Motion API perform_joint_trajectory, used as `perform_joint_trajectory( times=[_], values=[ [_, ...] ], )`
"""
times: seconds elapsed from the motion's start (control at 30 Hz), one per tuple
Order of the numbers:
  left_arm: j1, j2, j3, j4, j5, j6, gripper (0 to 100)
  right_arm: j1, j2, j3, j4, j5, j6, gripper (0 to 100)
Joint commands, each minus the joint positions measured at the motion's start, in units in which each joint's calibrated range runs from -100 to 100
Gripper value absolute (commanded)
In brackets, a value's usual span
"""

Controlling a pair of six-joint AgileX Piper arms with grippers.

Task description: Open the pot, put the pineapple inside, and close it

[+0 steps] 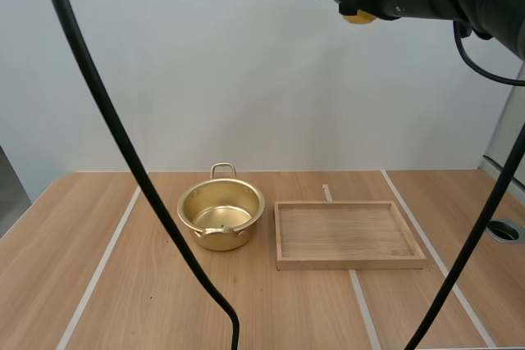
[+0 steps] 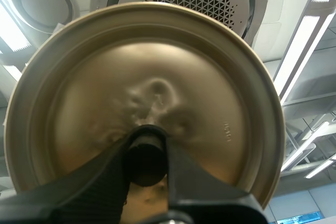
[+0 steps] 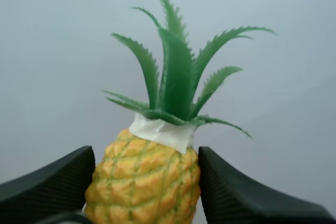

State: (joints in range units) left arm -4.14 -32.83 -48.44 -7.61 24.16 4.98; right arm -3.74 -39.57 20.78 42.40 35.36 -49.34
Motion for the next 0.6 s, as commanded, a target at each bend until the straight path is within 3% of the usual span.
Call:
perform_joint_trajectory(
  times=[0.0,0.27,0.43,0.57],
  values=[
    [-0.22,0.2,0.03,0.89,-0.2,-0.44,0,2.72,5.45,-0.29,10.82,17.52,-14.2,0],
    [-0.22,0.2,0.03,2.34,4.67,-0.44,0,6.57,19.69,-0.29,11.22,31.35,-18.04,0],
    [-0.22,0.2,0.03,2.54,8.16,-0.44,0,7.36,28.96,-0.29,10.68,47.43,-22.62,0],
    [-0.22,0.31,0.03,4.38,8.16,-0.37,0,8.19,35.3,-0.29,8.49,49.01,-25.08,0]
  ],
)
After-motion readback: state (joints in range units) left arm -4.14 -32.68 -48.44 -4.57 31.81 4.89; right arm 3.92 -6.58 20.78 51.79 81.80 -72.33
